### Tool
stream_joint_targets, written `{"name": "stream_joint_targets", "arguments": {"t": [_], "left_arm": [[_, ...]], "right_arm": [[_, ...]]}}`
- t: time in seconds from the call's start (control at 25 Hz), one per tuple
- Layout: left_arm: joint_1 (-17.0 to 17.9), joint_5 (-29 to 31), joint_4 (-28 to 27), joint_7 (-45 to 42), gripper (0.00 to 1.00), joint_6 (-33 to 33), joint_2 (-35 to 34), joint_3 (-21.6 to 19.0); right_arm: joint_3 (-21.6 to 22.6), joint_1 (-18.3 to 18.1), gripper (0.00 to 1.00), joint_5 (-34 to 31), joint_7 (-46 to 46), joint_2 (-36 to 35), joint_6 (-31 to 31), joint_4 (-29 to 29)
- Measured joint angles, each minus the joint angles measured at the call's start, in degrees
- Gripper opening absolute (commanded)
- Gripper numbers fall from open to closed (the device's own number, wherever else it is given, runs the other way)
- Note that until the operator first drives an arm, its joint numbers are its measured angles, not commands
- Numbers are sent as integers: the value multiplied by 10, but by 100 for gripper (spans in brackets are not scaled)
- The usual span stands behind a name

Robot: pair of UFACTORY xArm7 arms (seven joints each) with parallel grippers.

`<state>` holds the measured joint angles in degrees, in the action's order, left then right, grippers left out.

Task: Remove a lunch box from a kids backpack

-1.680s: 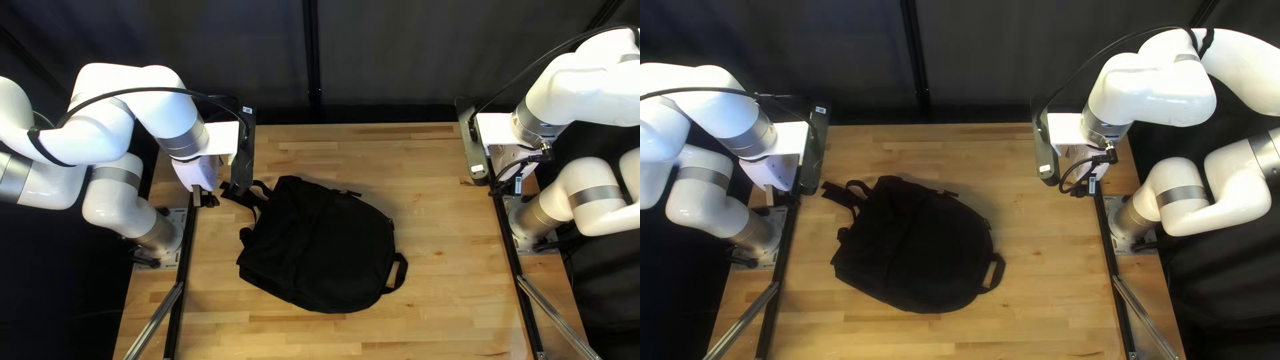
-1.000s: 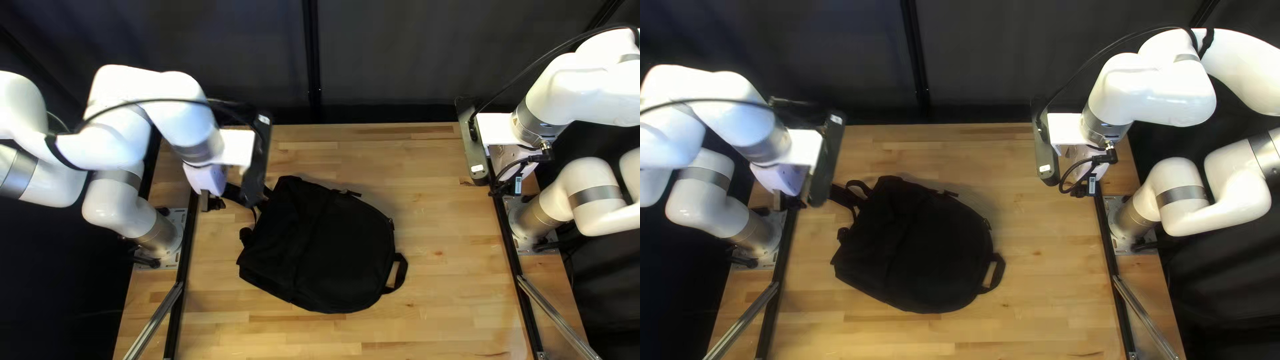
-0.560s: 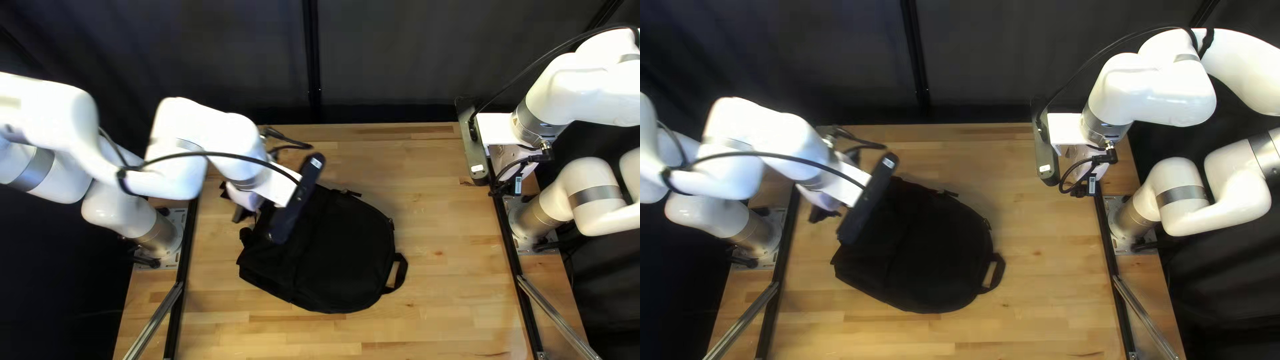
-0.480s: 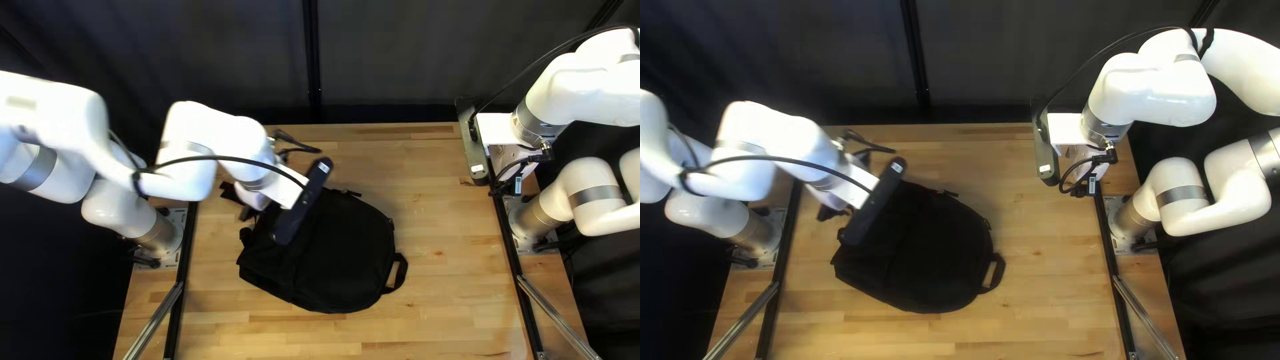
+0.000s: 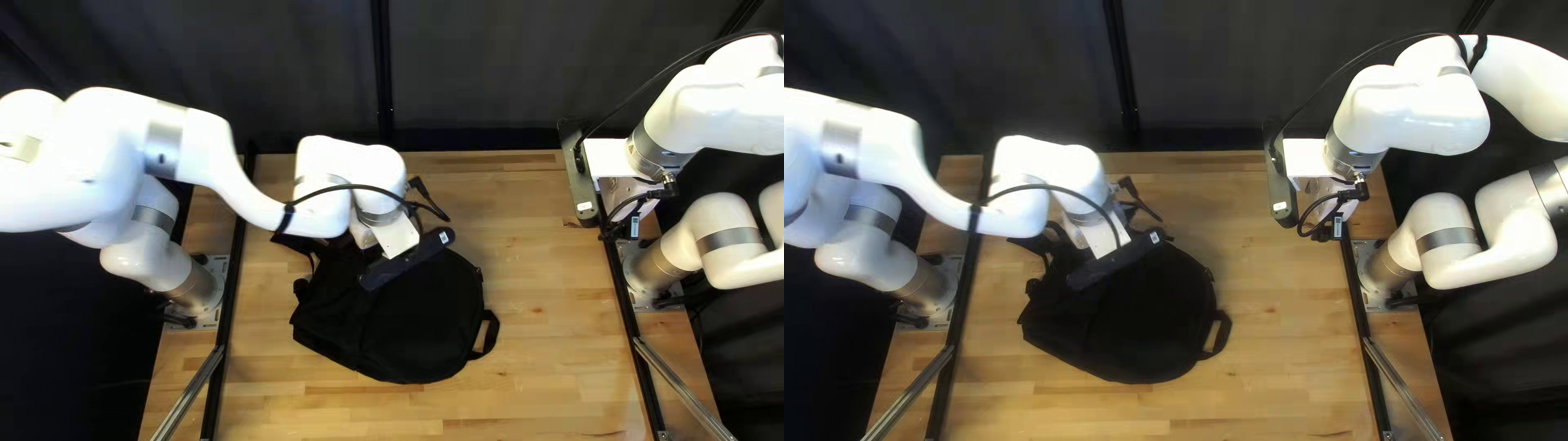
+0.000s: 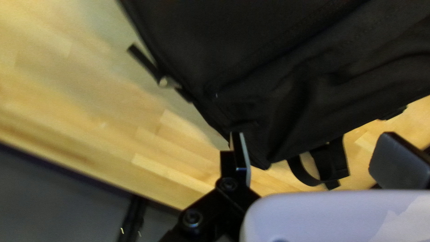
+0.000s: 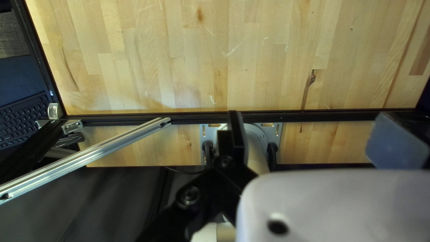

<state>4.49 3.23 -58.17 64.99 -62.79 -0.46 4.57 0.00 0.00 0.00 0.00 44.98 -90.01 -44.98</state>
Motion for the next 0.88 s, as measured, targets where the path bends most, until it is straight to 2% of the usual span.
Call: {"name": "stream_joint_targets", "arguments": {"t": [0.2, 0.4, 0.68, 0.72, 0.76, 0.88], "left_arm": [[-2, -24, 11, 44, 100, 28, 35, -1], [-5, -43, -5, 82, 100, 37, 68, -3], [-9, -52, -12, 114, 100, 39, 77, -4], [-10, -54, -15, 120, 56, 37, 79, -4], [-11, -56, -19, 125, 3, 35, 82, -4], [-14, -60, -26, 141, 0, 29, 89, -4]], "right_arm": [[0, 0, 100, 0, 0, 0, 0, 0], [0, 0, 100, 0, 0, 0, 0, 0], [0, 0, 100, 0, 0, 0, 0, 0], [0, 0, 100, 0, 0, 0, 0, 0], [0, 0, 100, 0, 0, 0, 0, 0], [0, 0, 100, 0, 0, 0, 0, 0]]}}
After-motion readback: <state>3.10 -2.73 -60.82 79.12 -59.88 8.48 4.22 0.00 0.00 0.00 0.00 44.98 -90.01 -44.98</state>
